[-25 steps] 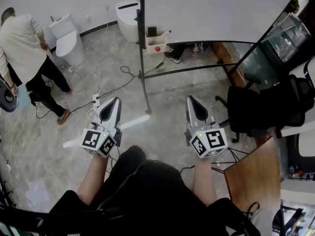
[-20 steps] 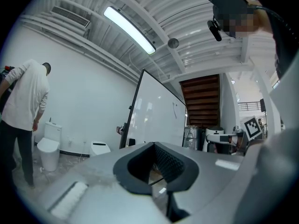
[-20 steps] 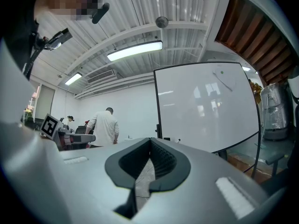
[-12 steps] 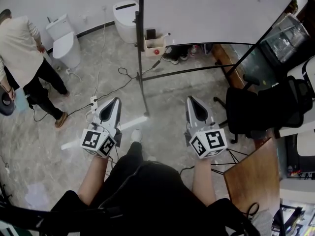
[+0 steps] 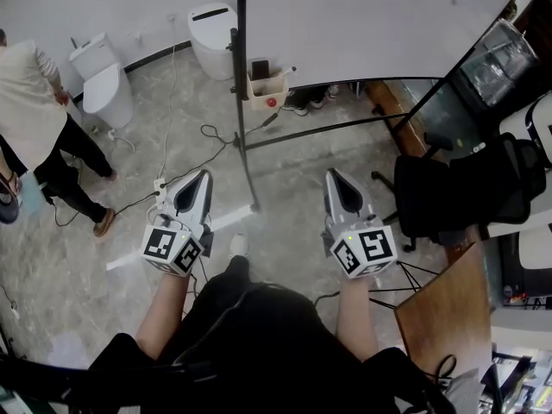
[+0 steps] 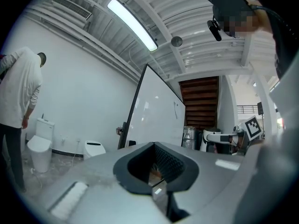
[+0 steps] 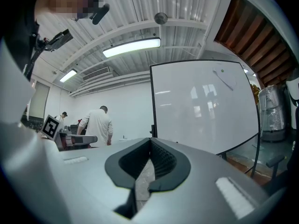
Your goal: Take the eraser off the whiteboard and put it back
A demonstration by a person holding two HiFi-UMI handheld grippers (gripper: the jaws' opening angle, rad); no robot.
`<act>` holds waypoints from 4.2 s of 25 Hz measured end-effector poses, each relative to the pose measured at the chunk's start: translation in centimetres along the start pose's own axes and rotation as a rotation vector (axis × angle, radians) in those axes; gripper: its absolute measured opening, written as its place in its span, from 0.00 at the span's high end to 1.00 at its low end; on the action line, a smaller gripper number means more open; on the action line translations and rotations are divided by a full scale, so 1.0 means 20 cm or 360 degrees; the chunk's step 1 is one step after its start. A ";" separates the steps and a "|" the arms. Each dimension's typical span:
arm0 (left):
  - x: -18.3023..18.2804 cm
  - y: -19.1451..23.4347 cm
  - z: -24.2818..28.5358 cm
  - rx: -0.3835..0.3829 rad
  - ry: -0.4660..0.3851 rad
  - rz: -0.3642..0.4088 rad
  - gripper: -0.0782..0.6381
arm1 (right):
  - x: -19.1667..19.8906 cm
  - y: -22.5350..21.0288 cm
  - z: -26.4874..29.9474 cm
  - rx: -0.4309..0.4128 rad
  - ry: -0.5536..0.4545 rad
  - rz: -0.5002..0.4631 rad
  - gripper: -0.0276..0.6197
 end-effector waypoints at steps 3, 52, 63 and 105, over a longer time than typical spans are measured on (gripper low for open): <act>-0.02 0.05 0.08 0.0014 -0.0008 0.0002 0.89 | -0.02 -0.03 0.07 0.0012 -0.0009 -0.0006 0.94; -0.14 0.74 1.01 0.0111 0.0047 -0.0051 0.88 | -0.04 -0.40 1.34 0.0042 0.0047 -0.0036 0.94; -0.09 0.63 1.14 0.0039 0.0043 -0.0010 0.88 | 0.14 -0.59 1.57 0.0004 0.0183 -0.0055 0.94; 0.00 0.73 1.07 -0.0133 0.0135 0.0025 0.88 | 0.65 -0.71 2.08 0.0091 0.0619 0.0009 0.47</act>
Point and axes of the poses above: the fingertips, and each gripper's own axes: z forward along the fingers, y to its left, x out of its underside, the point moved 2 cm from there along -z, backward along the fingers, and after that the axes turned 8 degrees about -x, right-handed, at the moved point
